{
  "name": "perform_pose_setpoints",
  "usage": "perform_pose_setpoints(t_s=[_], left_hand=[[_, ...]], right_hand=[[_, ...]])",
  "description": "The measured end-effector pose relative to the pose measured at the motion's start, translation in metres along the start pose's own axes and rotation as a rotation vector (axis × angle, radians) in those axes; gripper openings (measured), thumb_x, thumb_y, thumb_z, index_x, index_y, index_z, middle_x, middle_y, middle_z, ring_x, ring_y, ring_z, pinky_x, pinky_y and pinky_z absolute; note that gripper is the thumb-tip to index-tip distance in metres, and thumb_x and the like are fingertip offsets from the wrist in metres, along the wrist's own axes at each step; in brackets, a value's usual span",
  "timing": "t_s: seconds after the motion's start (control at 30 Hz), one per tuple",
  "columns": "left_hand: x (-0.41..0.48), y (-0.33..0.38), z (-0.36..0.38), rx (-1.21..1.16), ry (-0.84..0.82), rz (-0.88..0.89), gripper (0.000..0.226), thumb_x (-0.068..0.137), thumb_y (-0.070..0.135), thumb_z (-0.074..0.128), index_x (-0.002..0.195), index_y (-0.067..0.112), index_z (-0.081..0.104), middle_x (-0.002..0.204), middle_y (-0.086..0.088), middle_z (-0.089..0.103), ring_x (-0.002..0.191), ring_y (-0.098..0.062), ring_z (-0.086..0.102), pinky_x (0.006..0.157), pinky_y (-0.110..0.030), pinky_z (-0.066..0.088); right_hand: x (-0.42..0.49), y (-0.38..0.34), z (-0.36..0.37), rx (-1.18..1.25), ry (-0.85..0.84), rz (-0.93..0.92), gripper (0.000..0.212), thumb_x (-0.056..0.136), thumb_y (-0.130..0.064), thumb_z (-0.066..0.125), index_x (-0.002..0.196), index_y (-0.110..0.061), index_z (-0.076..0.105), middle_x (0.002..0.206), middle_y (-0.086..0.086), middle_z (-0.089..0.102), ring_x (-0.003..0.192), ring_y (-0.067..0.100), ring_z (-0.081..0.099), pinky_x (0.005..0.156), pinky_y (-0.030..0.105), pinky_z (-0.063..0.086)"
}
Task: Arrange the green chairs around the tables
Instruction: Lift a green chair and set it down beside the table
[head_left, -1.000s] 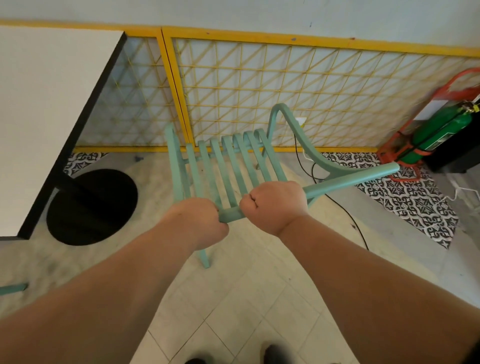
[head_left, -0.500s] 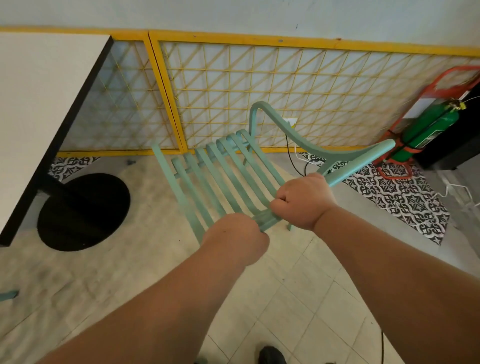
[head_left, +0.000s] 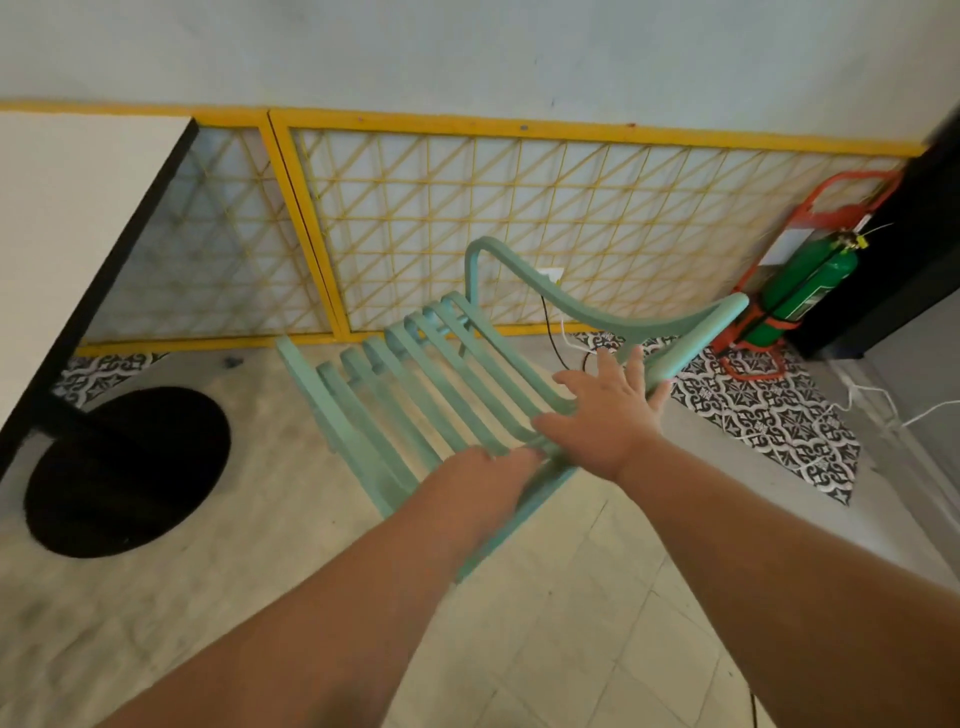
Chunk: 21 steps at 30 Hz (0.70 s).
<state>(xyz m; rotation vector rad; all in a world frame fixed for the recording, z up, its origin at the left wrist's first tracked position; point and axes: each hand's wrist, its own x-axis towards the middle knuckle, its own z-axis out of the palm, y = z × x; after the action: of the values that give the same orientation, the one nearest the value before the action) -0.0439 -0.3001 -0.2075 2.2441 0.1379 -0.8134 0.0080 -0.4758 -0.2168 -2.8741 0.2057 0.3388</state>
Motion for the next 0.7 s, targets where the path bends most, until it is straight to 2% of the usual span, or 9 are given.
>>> perform_pose_setpoints(t_s=[0.1, 0.2, 0.27, 0.37, 0.47, 0.57, 0.7], left_hand=[[0.023, -0.033, -0.041, 0.251, 0.258, -0.067, 0.085, 0.08, 0.078, 0.04, 0.154, 0.036, 0.033, 0.155, -0.003, 0.046, 0.139, -0.032, 0.043, 0.112, -0.051, 0.039], [0.05, -0.06, -0.071, 0.383, 0.351, 0.02, 0.089, 0.087, 0.073, 0.046, 0.162, 0.035, 0.015, 0.169, 0.001, 0.023, 0.153, -0.03, 0.023, 0.122, -0.053, 0.024], [0.065, -0.066, -0.077, 0.351, 0.354, 0.086, 0.088, 0.089, 0.069, 0.051, 0.162, 0.036, 0.015, 0.168, 0.002, 0.025, 0.153, -0.029, 0.024, 0.123, -0.051, 0.025], [0.085, -0.076, -0.069, 0.448, 0.331, 0.141, 0.09, 0.088, 0.07, 0.051, 0.162, 0.038, 0.012, 0.168, 0.001, 0.027, 0.152, -0.029, 0.026, 0.122, -0.048, 0.026], [0.101, -0.098, -0.057, 0.464, 0.263, 0.05, 0.088, 0.09, 0.071, 0.048, 0.162, 0.037, 0.009, 0.17, 0.0, 0.018, 0.155, -0.031, 0.015, 0.125, -0.054, 0.018], [0.111, -0.125, -0.046, 0.503, 0.264, -0.043, 0.086, 0.09, 0.076, 0.039, 0.162, 0.038, 0.012, 0.171, 0.001, 0.015, 0.156, -0.032, 0.012, 0.125, -0.055, 0.015], [0.117, -0.146, -0.023, 0.53, 0.16, -0.119, 0.081, 0.093, 0.069, 0.036, 0.162, 0.031, 0.018, 0.172, -0.003, 0.008, 0.156, -0.032, 0.008, 0.124, -0.052, 0.017]], right_hand=[[-0.001, -0.004, -0.013, 0.194, 0.182, 0.12, 0.09, 0.073, -0.067, 0.05, 0.156, -0.038, 0.033, 0.172, 0.013, 0.003, 0.155, 0.034, -0.016, 0.12, 0.059, -0.012], [0.011, -0.002, -0.029, 0.19, 0.288, 0.198, 0.097, 0.073, -0.066, 0.049, 0.16, -0.033, 0.023, 0.171, 0.016, -0.001, 0.156, 0.035, -0.014, 0.122, 0.056, -0.009], [0.019, 0.004, -0.035, 0.211, 0.262, 0.301, 0.097, 0.077, -0.062, 0.054, 0.161, -0.025, 0.023, 0.17, 0.021, -0.001, 0.156, 0.039, -0.01, 0.123, 0.055, -0.004], [0.025, 0.012, -0.03, 0.272, 0.189, 0.425, 0.093, 0.081, -0.05, 0.059, 0.159, -0.013, 0.024, 0.168, 0.026, 0.0, 0.155, 0.042, -0.007, 0.125, 0.055, 0.005], [0.023, 0.014, -0.012, 0.333, 0.151, 0.428, 0.083, 0.085, -0.041, 0.065, 0.153, -0.007, 0.032, 0.168, 0.023, -0.012, 0.155, 0.043, -0.002, 0.123, 0.055, 0.02], [0.024, 0.018, 0.0, 0.4, 0.192, 0.393, 0.072, 0.085, -0.032, 0.067, 0.145, -0.003, 0.038, 0.166, 0.016, -0.025, 0.15, 0.047, 0.018, 0.114, 0.052, 0.039], [0.029, 0.02, 0.007, 0.381, 0.22, 0.38, 0.088, 0.086, -0.032, 0.064, 0.158, -0.005, 0.023, 0.166, 0.016, -0.025, 0.147, 0.046, 0.028, 0.113, 0.046, 0.041]])
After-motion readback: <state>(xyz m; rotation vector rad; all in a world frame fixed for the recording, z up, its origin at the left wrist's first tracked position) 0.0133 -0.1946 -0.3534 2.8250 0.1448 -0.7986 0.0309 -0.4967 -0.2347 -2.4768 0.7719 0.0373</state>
